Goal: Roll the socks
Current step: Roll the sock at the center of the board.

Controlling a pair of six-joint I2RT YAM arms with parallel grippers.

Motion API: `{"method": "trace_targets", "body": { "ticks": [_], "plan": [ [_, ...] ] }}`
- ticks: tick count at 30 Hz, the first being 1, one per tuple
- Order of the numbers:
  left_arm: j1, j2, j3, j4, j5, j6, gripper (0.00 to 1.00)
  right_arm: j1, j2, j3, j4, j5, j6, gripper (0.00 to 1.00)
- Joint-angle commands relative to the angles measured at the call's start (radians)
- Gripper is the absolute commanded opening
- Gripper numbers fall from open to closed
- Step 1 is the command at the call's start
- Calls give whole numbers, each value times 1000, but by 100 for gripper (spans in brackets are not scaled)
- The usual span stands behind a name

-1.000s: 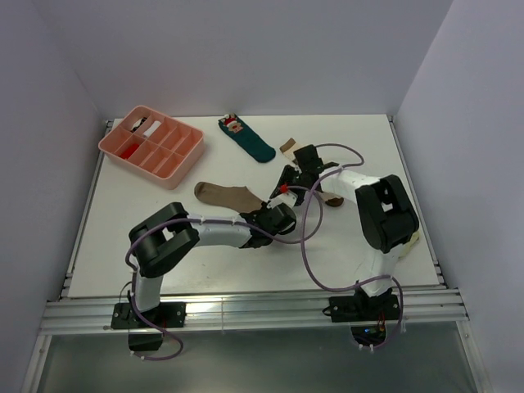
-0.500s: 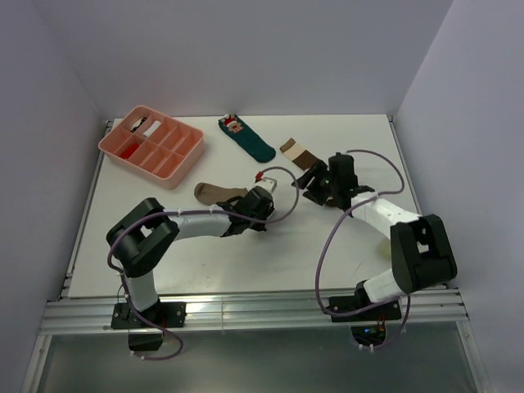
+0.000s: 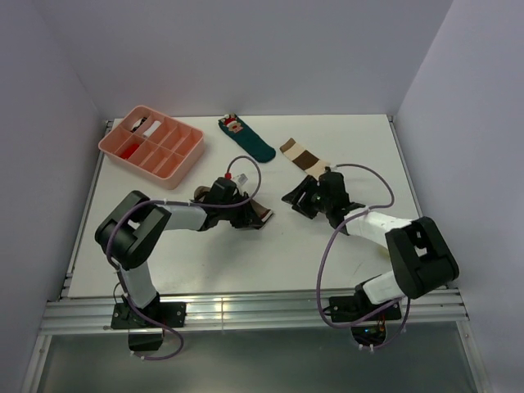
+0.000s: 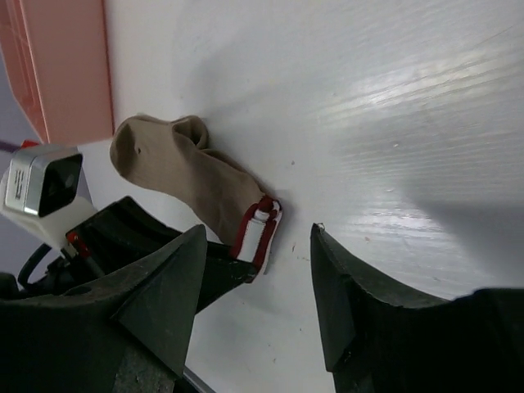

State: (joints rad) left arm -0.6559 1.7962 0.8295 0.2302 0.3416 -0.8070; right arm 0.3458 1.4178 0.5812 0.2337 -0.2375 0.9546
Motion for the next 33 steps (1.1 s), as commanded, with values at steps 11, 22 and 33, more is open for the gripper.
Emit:
{"method": "trace_targets", "body": {
  "ticks": [11, 22, 33],
  "plan": [
    [75, 46, -144, 198, 183, -313, 1, 137, 188, 2, 183, -31, 56, 55],
    [91, 92, -148, 235, 209, -371, 1, 170, 270, -17, 223, -51, 81, 52],
    [102, 115, -156, 271, 231, -419, 0, 183, 369, -41, 272, -72, 99, 37]
  ]
}}
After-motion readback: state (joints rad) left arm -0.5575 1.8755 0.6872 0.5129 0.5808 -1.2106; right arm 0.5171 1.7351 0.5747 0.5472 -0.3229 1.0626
